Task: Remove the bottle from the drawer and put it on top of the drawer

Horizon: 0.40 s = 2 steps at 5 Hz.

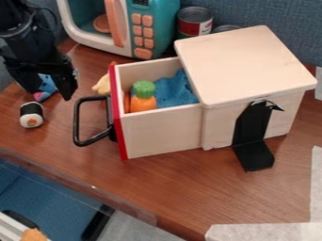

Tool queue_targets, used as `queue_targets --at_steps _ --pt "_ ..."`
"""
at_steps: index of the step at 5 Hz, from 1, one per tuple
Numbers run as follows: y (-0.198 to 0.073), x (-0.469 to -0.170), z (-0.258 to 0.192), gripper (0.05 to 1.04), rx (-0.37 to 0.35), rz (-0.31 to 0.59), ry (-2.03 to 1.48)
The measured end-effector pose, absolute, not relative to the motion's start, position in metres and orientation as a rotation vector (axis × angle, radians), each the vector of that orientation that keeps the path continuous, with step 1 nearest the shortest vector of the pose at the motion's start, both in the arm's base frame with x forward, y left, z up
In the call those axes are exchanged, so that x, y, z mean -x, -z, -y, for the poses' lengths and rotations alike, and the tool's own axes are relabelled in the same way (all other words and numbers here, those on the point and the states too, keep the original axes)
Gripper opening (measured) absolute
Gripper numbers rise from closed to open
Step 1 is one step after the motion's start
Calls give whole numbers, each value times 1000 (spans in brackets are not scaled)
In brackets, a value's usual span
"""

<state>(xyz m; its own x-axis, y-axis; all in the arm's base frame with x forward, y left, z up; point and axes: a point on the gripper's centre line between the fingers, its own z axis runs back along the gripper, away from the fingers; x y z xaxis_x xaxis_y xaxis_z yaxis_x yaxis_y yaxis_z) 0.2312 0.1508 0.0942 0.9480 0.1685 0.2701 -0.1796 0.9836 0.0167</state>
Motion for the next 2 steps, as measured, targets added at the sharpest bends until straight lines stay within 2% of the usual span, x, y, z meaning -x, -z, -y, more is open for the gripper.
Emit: queue_targets --at_steps 1,2 --pt "-88 -230 -148 999 -19 249 -181" --pt "-105 -243 -119 999 27 255 -96"
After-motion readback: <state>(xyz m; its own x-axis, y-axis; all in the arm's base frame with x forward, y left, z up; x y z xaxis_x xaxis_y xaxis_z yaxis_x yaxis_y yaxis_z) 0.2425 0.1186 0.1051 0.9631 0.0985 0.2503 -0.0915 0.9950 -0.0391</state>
